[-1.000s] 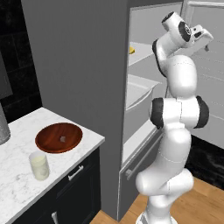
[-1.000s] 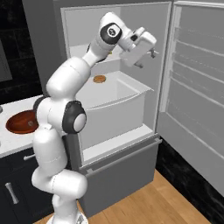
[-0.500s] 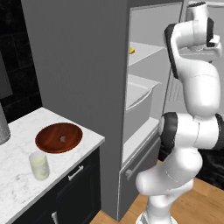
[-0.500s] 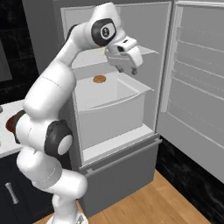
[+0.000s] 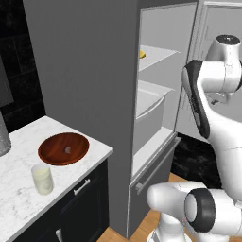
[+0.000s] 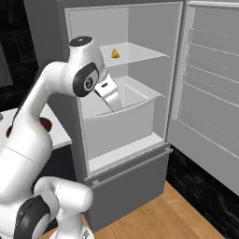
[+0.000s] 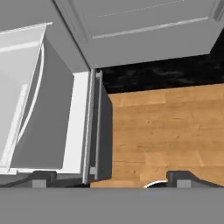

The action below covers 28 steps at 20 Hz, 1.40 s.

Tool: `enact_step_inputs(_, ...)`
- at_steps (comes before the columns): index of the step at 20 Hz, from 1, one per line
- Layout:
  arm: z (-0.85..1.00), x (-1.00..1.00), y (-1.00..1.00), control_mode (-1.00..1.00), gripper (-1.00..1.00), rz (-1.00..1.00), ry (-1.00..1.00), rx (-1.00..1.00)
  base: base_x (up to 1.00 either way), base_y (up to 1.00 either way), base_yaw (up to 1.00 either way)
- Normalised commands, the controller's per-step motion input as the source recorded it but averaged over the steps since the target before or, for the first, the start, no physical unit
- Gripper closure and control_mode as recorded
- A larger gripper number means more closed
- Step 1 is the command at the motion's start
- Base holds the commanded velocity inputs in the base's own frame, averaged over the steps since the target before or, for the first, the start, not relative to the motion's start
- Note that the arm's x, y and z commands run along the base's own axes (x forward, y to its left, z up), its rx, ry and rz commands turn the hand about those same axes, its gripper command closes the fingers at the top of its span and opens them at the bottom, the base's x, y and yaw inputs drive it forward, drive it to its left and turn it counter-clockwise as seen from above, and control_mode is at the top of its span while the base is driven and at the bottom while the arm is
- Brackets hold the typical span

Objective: Grab a lemon wedge from the fridge and one ice cube from the ice bowl, and put them in the glass of lemonade.

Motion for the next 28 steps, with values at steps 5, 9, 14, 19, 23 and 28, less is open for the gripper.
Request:
enact_step_inputs(5, -0.13, -0.99, 0.24, -1.0, -1.0, 0.0, -0.31, 0.0, 0.0, 0.0, 0.0)
enact_step_inputs(9, 0.6, -0.58, 0.14, -1.0, -1.0, 0.11, -0.04, -0.06, 0.0, 0.0, 0.0)
enact_step_inputs(14, 0.78, -0.52, 0.03, -1.0, -1.0, 0.21, 0.01, -0.17, 0.0, 0.0, 0.0)
enact_step_inputs(19, 0.35, -0.62, 0.24, -1.0, -1.0, 0.18, 0.03, -0.05, 0.0, 0.0, 0.0)
enact_step_inputs(23, -0.03, -0.31, 0.23, -1.0, -1.0, 0.05, -0.06, 0.0, 0.0, 0.0, 0.0)
enact_step_inputs(28, -0.01, -0.07, 0.24, -1.0, -1.0, 0.03, -0.03, 0.0, 0.0, 0.0, 0.0)
